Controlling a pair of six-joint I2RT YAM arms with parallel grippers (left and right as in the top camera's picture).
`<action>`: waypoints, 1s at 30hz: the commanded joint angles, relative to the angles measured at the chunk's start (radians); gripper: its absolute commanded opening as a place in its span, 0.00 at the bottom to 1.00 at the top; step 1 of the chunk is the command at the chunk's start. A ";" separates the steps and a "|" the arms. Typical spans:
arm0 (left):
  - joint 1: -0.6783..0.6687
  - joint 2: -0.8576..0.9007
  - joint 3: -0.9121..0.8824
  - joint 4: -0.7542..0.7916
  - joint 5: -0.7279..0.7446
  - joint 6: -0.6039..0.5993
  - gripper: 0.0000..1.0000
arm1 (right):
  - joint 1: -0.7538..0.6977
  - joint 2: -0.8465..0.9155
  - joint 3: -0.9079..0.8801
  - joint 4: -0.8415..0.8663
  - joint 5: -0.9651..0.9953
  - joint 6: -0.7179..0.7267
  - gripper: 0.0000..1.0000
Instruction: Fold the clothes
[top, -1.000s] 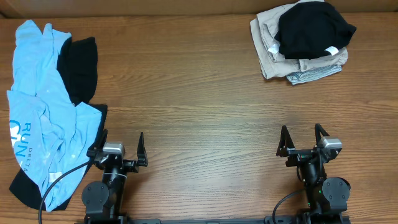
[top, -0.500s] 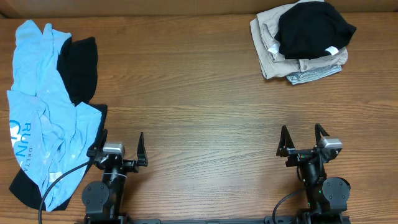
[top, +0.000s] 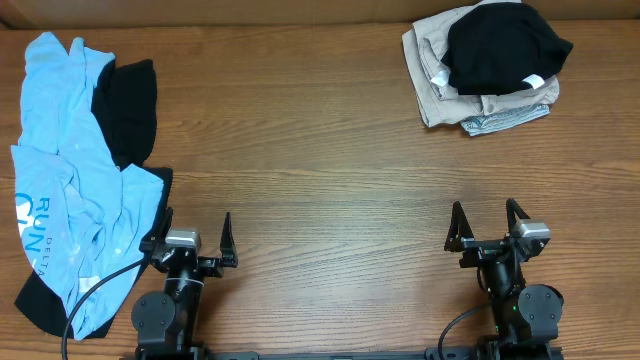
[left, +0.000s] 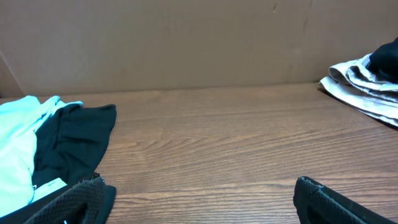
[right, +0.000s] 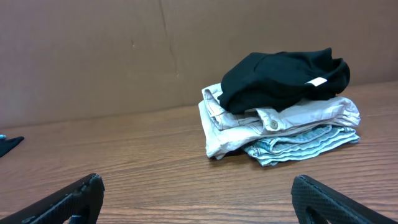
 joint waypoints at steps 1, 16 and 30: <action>0.006 -0.011 -0.006 0.001 -0.007 0.004 1.00 | -0.002 -0.010 -0.011 0.005 0.005 0.000 1.00; 0.006 -0.011 -0.006 0.003 -0.002 0.004 1.00 | -0.002 -0.010 -0.011 0.005 0.005 0.000 1.00; 0.006 -0.011 0.012 0.020 0.043 0.003 1.00 | -0.001 -0.010 -0.010 0.008 -0.021 0.000 1.00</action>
